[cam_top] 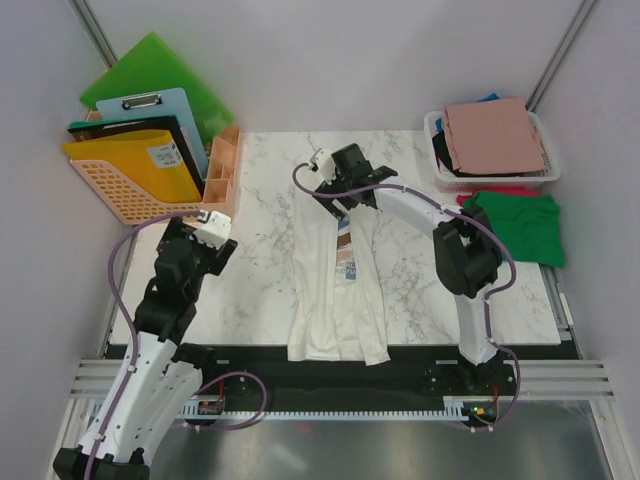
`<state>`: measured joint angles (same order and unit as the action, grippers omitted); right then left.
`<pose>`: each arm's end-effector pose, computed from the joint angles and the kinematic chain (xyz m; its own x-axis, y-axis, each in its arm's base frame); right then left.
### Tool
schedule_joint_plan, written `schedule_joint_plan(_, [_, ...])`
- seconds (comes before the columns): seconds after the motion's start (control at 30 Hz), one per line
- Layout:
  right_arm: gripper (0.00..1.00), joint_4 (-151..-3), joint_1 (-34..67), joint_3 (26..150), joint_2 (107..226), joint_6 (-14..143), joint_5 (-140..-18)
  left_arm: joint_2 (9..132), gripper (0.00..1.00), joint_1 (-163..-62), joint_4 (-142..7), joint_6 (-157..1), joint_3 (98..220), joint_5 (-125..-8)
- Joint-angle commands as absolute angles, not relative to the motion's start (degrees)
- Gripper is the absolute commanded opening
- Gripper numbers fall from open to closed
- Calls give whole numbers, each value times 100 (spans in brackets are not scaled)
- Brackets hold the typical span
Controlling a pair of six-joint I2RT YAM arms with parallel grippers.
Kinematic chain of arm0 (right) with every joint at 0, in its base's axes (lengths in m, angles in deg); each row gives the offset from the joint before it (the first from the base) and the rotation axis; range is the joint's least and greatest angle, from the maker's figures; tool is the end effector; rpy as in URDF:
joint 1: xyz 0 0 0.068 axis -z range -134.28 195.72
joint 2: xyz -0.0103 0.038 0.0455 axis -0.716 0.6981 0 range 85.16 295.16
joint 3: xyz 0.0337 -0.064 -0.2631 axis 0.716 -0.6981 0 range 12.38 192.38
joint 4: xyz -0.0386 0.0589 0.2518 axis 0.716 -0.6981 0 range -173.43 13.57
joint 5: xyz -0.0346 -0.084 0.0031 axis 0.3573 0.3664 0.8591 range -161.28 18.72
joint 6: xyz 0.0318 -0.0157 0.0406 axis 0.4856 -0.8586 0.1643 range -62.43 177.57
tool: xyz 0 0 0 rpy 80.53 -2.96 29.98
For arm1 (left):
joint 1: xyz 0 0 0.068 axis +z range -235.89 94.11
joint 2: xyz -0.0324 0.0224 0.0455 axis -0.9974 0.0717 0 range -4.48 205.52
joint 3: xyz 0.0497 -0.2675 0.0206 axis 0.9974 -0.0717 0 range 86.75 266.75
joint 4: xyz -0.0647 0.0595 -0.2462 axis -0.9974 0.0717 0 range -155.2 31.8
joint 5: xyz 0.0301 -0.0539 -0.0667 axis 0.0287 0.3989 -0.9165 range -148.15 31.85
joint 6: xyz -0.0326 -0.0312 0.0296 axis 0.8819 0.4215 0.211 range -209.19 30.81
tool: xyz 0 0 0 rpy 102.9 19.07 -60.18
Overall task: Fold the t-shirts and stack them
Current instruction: Fold the tshirt
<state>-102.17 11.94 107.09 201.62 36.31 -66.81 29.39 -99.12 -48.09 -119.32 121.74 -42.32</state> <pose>0.3851 0.2542 0.2341 -0.3857 -0.6930 -0.6090 -0.6981 0.6509 -0.2985 0.1469 -0.0245 0.2956 -0.2494 0.5548 -0.7937 0.1043 0.8302 0.5476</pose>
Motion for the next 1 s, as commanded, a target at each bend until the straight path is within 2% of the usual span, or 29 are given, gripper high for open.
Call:
schedule_joint_plan(0.0, [98,-10508,1258,11624,20792,4050,-7092,2779,100,-9889,-4244,-12197,11778,-4066])
schedule_joint_plan(0.2, [98,-10369,1680,12628,21901,5034,-7708,2646,100,-9889,-3910,-11987,11585,-4198])
schedule_joint_plan(0.37, [98,-10008,1742,12498,22104,5220,-7340,2699,100,-9889,-3804,-11899,11532,-4145])
schedule_joint_plan(0.6, [98,-9937,1769,12540,22322,5256,-7418,2681,100,-9889,-3760,-11872,11453,-4233])
schedule_joint_plan(0.97, [98,-10166,1786,14578,23755,4913,-6865,2918,100,-9889,-3760,-11784,11374,-4215])
